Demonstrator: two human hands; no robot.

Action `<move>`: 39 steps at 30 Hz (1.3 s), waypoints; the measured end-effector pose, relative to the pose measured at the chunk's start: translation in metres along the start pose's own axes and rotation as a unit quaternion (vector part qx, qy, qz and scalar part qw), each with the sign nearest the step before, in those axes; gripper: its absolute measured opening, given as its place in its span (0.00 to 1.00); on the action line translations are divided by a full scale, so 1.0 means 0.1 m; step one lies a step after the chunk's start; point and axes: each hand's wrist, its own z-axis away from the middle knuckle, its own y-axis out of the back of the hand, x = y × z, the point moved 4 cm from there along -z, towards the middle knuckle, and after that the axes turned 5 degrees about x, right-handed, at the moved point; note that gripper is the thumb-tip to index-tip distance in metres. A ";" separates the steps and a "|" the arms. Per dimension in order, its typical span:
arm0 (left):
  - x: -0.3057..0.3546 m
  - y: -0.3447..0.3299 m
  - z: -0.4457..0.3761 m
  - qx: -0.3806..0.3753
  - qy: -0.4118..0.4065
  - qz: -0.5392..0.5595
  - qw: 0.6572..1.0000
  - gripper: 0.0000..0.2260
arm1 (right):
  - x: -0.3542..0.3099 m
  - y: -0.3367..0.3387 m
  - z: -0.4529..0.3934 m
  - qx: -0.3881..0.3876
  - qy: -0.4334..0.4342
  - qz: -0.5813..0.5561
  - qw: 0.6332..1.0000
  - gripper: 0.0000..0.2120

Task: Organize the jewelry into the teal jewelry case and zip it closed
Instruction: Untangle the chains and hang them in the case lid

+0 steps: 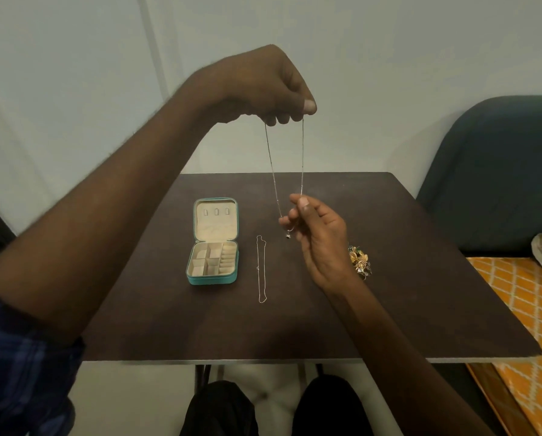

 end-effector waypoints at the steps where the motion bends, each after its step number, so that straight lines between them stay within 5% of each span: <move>1: -0.02 0.00 0.00 0.002 0.002 0.002 1.000 0.10 | -0.01 0.00 0.02 0.001 -0.005 -0.008 1.000 0.07; 21: -0.70 -0.35 0.01 -0.032 0.145 0.222 0.964 0.06 | -0.10 0.07 0.35 0.042 -0.023 0.045 0.998 0.09; 29: -1.33 -1.02 0.25 -0.029 0.258 0.386 0.885 0.07 | -0.41 0.14 0.17 0.002 -0.131 0.149 0.980 0.08; 39: -1.44 -1.78 0.54 -0.020 0.255 0.530 0.809 0.07 | -0.79 0.11 -0.11 -0.085 -0.191 0.368 0.906 0.08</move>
